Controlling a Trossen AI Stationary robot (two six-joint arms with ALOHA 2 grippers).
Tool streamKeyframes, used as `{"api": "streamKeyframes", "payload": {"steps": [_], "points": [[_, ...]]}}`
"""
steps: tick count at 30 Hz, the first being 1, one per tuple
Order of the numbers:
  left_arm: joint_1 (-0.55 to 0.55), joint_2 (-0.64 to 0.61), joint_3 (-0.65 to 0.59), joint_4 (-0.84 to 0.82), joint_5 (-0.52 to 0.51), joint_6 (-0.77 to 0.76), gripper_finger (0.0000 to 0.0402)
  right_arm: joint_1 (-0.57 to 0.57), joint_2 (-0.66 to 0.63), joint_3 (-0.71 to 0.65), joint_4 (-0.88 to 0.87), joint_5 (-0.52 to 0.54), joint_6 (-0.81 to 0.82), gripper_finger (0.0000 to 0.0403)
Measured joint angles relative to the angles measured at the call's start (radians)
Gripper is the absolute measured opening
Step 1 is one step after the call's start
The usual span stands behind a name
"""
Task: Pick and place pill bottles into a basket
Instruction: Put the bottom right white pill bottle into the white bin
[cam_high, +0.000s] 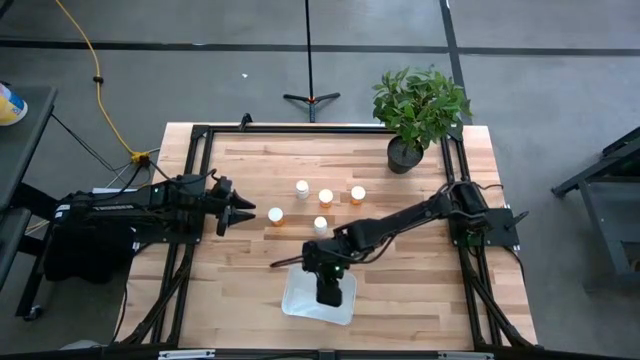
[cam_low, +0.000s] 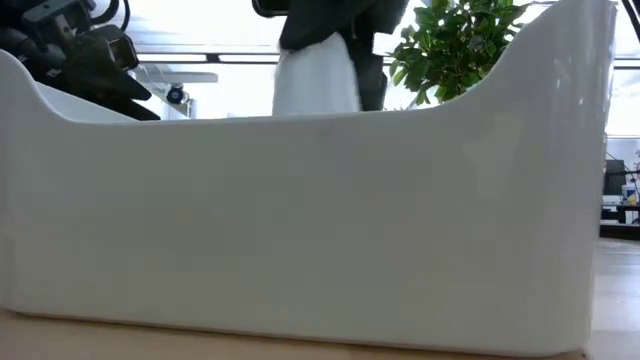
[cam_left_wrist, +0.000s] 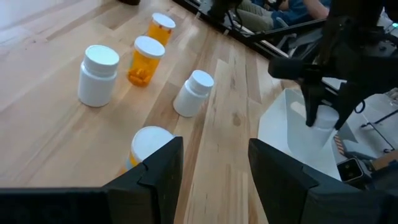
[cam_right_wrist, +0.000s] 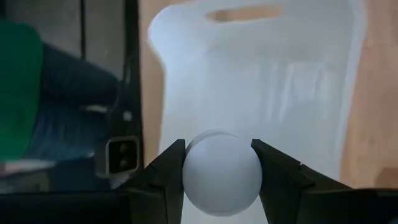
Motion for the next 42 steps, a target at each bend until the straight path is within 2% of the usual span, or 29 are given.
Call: {"api": "streamKeyframes", "payload": {"steps": [5,15,26,34,42], "points": [[0.0,0.0,0.0,0.042,-0.013,0.001,0.0216,-0.001,0.0,0.0,0.0,0.011,-0.058,0.0148],[0.0,0.0,0.0,0.098,-0.034,0.002,0.0216,-0.012,0.0,0.0,0.029,0.168,-0.176,0.0151],[0.0,0.0,0.0,0.104,-0.041,0.002,0.0216,-0.012,0.001,0.001,0.124,0.175,-0.189,0.015],[0.0,0.0,0.0,0.113,-0.046,0.003,0.0216,-0.012,0.067,0.002,0.142,0.187,-0.209,0.0149],[0.0,0.0,0.0,0.128,-0.045,0.002,0.0216,-0.028,0.094,0.086,0.132,0.18,-0.25,0.0168]]}}
